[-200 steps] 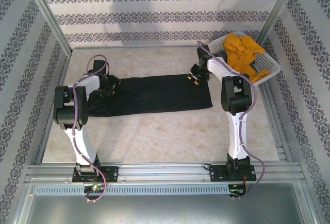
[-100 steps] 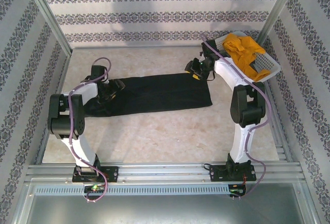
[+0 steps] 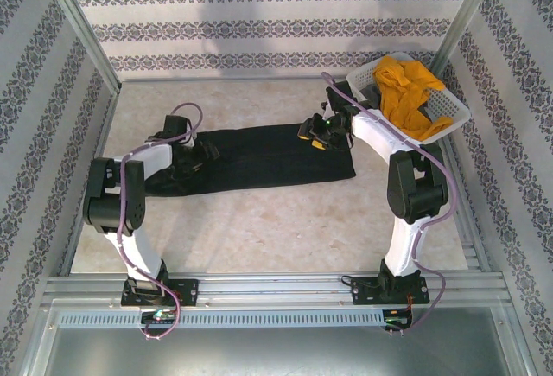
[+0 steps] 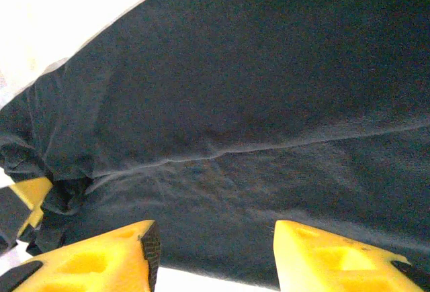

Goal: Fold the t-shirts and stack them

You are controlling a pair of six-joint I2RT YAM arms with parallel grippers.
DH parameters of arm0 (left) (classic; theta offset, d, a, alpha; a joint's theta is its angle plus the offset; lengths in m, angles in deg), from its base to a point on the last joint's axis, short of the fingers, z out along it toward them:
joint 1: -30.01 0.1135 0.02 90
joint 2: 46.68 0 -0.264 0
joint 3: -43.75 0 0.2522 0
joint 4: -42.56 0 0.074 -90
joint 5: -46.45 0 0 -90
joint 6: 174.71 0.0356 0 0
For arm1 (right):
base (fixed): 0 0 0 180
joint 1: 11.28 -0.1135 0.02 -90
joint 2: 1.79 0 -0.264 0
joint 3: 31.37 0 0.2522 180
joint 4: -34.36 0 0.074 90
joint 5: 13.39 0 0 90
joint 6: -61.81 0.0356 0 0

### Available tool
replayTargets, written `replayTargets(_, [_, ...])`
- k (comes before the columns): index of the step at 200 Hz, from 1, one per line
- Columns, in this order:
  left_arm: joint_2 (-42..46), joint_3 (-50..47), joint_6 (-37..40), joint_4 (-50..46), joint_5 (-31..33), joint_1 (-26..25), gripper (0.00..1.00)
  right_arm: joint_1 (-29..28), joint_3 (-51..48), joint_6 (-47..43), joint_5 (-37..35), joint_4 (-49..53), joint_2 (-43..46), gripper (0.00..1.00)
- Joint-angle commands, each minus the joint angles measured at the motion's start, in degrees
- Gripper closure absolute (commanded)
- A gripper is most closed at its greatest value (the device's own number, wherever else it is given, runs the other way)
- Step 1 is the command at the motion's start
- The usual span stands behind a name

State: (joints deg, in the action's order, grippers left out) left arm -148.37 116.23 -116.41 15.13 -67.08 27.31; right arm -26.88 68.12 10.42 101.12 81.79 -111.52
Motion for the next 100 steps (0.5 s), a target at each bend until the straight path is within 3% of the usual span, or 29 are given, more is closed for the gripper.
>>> replayTargets(1, [3.83, -2.02, -0.52, -0.63, 0.76, -2.22, 0.42, -0.02, -0.51, 0.06, 0.52, -1.13, 2.59, 0.51])
replayTargets(71, [9.06, -8.77, -4.81, -3.13, 3.85, -8.61, 0.43, -0.11, -3.17, 0.47, 1.13, -2.45, 3.29, 0.51])
replayTargets(100, [12.35, -9.42, -5.35, -7.61, 10.66, -11.00, 0.41, -0.03, -4.03, 0.32, 1.50, -2.74, 3.49, 0.51])
